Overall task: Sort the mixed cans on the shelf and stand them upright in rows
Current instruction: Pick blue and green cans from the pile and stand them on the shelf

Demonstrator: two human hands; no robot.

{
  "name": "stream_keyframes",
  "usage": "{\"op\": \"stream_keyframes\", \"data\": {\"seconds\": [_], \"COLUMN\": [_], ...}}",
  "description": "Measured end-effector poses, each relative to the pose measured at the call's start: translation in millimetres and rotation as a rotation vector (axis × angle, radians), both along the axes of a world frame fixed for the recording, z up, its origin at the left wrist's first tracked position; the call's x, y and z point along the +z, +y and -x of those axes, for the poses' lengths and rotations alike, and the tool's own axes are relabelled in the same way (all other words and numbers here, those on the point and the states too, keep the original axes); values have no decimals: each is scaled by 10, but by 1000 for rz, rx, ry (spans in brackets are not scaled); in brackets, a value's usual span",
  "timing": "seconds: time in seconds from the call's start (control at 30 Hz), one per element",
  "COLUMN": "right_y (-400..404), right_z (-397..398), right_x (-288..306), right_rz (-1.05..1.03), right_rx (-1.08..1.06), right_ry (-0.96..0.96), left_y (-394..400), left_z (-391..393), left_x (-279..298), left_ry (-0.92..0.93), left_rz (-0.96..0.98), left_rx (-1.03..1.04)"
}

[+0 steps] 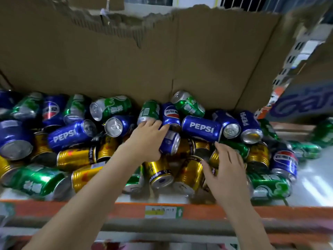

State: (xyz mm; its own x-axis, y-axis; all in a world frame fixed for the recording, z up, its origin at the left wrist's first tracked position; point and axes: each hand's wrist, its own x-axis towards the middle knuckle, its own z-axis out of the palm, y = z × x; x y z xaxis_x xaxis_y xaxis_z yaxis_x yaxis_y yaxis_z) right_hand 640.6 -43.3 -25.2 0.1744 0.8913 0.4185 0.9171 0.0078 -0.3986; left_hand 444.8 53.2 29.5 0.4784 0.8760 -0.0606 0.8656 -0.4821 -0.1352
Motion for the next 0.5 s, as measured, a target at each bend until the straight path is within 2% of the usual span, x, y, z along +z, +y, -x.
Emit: {"op": "stream_keyframes", "data": {"seconds": [0.1, 0.33, 0.5], "right_y": [20, 336, 717], "right_z": [-47, 64, 114], "right_x": [73, 155, 347], "right_rz": [-29, 11, 103], "right_rx": [-15, 71, 133], "right_ry": [-22, -167, -318], "left_y": [83, 41, -175], "left_z": [30, 93, 306], "left_x": [-59, -115, -99], "left_ry": [37, 14, -97], "left_rz": [8, -177, -209], "left_rx": [-26, 20, 104]}}
